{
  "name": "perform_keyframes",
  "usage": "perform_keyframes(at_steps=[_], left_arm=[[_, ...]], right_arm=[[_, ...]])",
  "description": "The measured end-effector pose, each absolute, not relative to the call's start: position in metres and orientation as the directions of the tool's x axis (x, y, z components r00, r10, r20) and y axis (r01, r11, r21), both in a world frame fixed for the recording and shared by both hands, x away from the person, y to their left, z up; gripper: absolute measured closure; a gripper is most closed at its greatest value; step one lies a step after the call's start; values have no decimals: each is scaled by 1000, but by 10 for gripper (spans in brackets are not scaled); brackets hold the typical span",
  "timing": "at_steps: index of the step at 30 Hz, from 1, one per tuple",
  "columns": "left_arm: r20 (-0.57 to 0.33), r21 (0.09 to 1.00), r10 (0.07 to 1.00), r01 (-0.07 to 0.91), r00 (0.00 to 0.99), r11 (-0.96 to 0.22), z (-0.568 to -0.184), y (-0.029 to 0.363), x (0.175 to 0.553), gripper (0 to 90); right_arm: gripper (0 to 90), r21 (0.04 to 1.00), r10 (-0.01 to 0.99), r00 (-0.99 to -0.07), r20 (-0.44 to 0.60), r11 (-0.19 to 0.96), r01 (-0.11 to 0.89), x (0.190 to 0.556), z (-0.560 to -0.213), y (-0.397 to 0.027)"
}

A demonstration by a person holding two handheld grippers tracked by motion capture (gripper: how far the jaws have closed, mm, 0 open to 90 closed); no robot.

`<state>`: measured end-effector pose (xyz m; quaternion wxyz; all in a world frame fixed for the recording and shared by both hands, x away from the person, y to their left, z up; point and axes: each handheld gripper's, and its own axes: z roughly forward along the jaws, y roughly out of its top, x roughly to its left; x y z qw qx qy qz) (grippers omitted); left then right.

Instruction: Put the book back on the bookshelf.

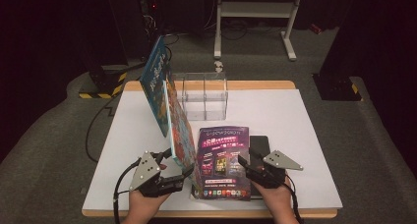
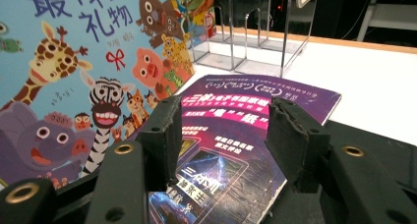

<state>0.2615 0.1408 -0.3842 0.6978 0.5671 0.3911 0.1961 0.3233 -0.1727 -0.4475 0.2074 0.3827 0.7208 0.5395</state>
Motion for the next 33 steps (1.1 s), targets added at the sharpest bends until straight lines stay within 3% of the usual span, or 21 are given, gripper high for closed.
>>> perform_keyframes(at_steps=[6, 17, 33], left_arm=[[-311, 949, 719, 169, 621, 265, -384, 146, 257, 360], [-308, 951, 727, 175, 613, 255, -384, 160, 254, 388], [-303, 953, 753, 168, 584, 253, -386, 178, 245, 602]], right_arm=[[474, 938, 777, -616, 129, 107, 331, 323, -447, -176], [474, 937, 775, -615, 142, 94, 335, 325, -446, -177], [476, 934, 767, -620, 163, 83, 348, 326, -448, -175]])
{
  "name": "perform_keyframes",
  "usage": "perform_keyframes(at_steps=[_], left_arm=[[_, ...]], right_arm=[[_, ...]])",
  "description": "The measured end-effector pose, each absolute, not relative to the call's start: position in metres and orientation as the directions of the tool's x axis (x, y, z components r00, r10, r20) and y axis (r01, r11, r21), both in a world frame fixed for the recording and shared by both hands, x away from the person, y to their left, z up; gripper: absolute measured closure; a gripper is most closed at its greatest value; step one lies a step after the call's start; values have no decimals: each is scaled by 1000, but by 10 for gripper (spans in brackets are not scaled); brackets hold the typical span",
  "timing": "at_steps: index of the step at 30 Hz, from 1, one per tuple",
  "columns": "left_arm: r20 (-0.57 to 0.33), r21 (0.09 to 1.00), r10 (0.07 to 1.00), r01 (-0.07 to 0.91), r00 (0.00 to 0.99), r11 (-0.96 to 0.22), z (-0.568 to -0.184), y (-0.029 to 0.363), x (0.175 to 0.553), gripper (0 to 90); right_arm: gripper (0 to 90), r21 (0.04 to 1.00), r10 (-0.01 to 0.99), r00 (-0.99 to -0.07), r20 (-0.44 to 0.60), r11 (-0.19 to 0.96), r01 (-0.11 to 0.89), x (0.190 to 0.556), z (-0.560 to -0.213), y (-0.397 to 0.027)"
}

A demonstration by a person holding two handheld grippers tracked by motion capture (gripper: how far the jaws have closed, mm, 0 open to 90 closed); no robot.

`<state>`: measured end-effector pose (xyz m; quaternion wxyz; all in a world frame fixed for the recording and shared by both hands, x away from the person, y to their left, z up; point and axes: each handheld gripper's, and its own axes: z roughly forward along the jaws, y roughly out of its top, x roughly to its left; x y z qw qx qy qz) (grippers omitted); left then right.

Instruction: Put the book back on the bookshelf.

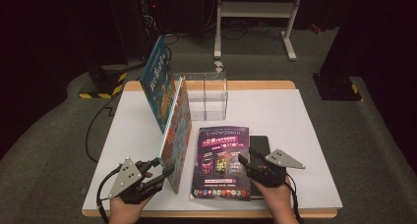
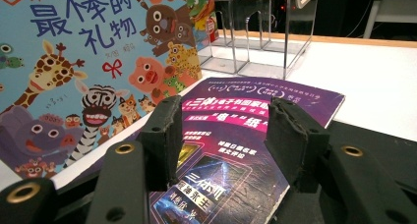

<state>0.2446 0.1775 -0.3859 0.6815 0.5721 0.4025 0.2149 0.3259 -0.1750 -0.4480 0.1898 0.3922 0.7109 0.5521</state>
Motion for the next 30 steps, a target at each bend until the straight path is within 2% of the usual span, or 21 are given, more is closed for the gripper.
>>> perform_keyframes(at_steps=[6, 12, 20, 23, 30], left_arm=[[-308, 951, 777, 141, 549, 277, -386, 184, 244, 679], [-301, 951, 830, 84, 469, 297, -385, 198, 246, 746], [-298, 951, 861, 52, 413, 304, -385, 224, 256, 801], [-333, 939, 851, 63, 405, 337, -385, 237, 261, 803], [-328, 941, 848, 61, 416, 334, -386, 242, 263, 801]], right_arm=[[477, 933, 766, -619, 173, 74, 352, 326, -448, -176], [477, 933, 764, -620, 176, 71, 353, 327, -448, -176], [477, 932, 764, -619, 182, 66, 355, 327, -447, -176], [477, 933, 766, -617, 181, 66, 354, 328, -447, -176], [473, 933, 776, -606, 175, 66, 355, 328, -447, -179]])
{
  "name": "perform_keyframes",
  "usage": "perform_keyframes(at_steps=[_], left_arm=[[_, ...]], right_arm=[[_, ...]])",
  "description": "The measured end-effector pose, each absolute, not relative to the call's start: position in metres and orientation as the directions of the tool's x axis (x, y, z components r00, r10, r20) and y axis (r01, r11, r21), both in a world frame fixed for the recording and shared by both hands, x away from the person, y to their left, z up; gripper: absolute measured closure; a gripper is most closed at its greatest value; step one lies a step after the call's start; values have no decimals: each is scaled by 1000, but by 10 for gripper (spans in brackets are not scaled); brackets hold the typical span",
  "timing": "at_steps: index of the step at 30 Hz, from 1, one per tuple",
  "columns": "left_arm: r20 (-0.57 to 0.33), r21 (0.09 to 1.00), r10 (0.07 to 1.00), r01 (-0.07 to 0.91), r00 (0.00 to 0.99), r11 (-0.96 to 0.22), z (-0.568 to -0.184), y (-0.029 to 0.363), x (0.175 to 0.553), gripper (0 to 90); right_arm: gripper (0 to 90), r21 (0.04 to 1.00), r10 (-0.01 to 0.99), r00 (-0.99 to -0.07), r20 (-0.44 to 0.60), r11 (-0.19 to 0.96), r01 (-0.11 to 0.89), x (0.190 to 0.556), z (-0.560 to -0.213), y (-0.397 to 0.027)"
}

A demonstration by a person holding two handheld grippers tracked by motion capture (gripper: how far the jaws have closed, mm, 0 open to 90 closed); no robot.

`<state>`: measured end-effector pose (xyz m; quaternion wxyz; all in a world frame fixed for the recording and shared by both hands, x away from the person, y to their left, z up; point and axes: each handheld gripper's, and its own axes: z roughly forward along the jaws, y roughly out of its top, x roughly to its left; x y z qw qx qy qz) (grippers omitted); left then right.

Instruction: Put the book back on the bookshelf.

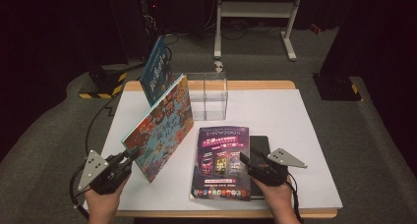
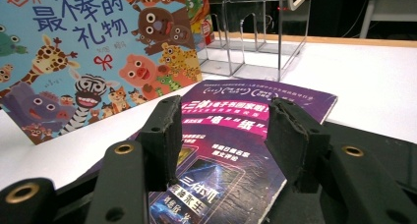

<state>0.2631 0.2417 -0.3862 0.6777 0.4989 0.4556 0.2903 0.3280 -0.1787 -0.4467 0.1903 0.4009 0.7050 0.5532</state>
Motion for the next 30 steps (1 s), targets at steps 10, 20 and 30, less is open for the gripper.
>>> perform_keyframes(at_steps=[10, 20, 30], left_arm=[[-334, 939, 847, 69, 414, 337, -386, 243, 265, 787], [-339, 939, 841, 93, 422, 332, -386, 237, 273, 775], [-341, 939, 832, 118, 438, 323, -380, 233, 288, 743]], right_arm=[[470, 931, 780, -599, 180, 63, 361, 327, -449, -183], [461, 927, 786, -589, 189, 55, 370, 327, -450, -187], [457, 929, 785, -590, 186, 55, 367, 326, -450, -187]])
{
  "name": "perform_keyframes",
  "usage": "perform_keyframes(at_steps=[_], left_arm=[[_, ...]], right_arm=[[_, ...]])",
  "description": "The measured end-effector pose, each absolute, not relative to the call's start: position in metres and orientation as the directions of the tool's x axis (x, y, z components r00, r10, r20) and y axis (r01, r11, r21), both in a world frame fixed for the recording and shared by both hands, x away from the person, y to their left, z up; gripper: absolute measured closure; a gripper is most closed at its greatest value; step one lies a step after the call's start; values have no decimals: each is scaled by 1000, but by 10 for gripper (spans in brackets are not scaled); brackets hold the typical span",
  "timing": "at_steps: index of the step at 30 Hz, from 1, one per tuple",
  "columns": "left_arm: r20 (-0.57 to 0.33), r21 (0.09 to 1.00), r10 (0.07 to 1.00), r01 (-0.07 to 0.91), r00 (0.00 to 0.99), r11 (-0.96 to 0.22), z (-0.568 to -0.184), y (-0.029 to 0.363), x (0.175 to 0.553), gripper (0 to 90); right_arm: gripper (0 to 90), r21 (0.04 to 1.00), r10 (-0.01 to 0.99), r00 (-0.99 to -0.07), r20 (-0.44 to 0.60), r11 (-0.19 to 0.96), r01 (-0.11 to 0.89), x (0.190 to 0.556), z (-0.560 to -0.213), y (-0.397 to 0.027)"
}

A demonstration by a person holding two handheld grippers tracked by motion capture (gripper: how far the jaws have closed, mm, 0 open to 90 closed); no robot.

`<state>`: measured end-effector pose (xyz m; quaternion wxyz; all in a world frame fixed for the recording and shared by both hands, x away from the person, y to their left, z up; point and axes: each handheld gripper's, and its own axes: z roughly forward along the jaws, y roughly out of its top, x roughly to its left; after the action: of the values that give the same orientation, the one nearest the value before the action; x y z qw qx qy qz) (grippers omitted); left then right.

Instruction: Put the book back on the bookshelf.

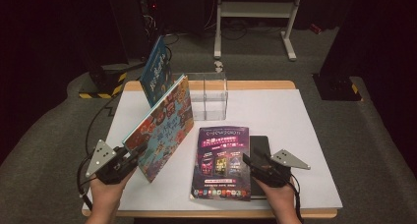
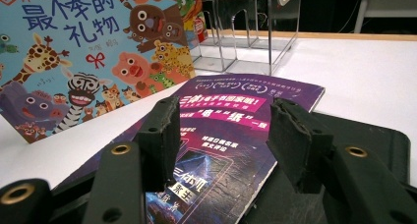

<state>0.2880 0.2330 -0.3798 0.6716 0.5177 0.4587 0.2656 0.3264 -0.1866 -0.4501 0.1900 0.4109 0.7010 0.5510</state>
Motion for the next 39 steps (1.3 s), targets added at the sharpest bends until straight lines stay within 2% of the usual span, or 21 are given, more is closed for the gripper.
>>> perform_keyframes(at_steps=[20, 33, 39], left_arm=[[-332, 942, 831, 118, 446, 313, -369, 231, 308, 754], [-309, 950, 857, 97, 412, 296, -363, 217, 314, 748], [-313, 949, 852, 98, 419, 300, -363, 215, 314, 789]], right_arm=[[456, 928, 781, -595, 190, 55, 369, 327, -450, -187], [456, 926, 785, -594, 176, 73, 371, 332, -445, -189], [456, 924, 793, -586, 166, 82, 372, 334, -449, -192]])
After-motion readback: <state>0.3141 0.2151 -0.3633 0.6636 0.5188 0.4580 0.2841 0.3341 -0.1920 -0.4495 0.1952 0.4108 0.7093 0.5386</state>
